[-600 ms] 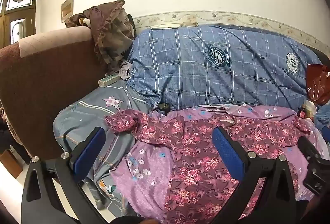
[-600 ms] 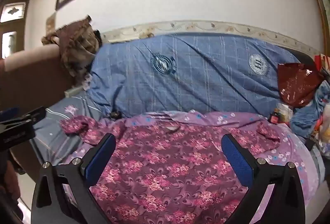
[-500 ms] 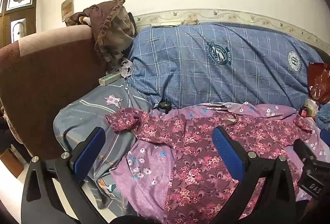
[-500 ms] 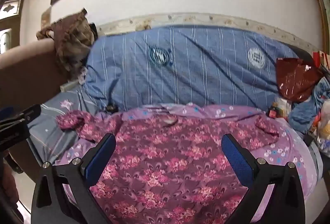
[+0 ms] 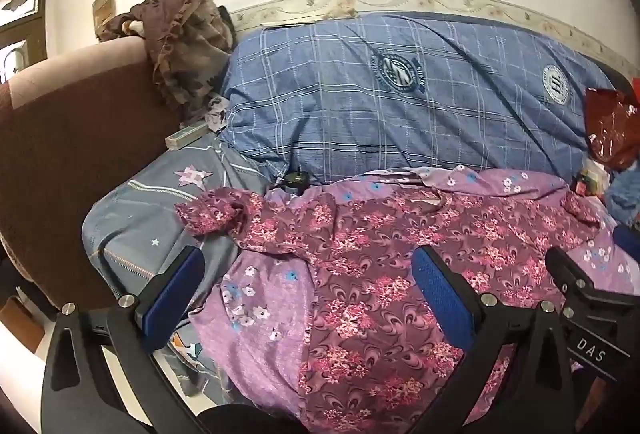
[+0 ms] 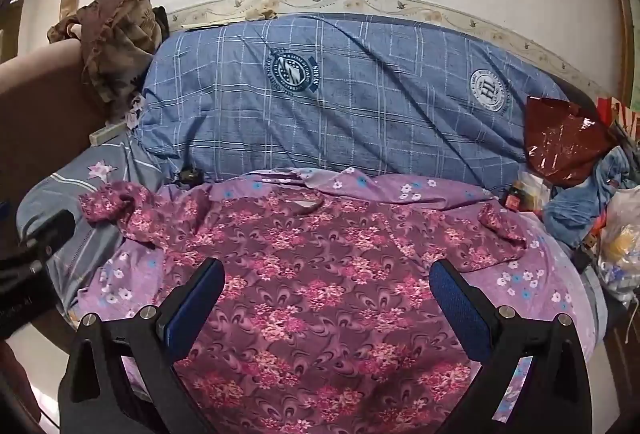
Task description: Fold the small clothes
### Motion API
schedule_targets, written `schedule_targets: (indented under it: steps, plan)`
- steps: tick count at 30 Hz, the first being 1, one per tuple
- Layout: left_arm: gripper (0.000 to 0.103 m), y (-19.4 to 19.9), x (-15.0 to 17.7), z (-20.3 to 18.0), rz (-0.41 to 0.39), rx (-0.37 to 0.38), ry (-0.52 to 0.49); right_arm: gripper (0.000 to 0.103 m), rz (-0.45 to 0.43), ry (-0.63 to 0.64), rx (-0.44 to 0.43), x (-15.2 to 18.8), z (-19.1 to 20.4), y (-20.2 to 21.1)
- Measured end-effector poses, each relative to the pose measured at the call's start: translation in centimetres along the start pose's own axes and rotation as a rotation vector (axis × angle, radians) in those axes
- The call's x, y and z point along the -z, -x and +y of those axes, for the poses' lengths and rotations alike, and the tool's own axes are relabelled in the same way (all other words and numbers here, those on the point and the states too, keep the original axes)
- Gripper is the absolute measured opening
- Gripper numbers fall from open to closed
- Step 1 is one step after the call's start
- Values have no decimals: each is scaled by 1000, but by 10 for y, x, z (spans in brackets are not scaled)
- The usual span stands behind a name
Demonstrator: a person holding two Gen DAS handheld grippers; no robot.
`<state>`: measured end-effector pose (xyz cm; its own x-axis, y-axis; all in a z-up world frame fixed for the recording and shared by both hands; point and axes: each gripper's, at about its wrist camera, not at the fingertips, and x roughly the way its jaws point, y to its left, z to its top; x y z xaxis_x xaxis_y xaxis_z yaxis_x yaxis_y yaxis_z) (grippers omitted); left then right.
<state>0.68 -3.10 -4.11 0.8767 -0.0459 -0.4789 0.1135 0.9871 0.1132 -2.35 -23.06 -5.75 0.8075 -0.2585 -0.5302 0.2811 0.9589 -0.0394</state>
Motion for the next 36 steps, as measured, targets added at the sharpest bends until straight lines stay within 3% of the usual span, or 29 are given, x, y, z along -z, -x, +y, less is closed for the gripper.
schedule_targets:
  steps: [36]
  plan:
    - [103,1,-5,-24,14,8,-41,103,1,-25,7,-1,-12,-3]
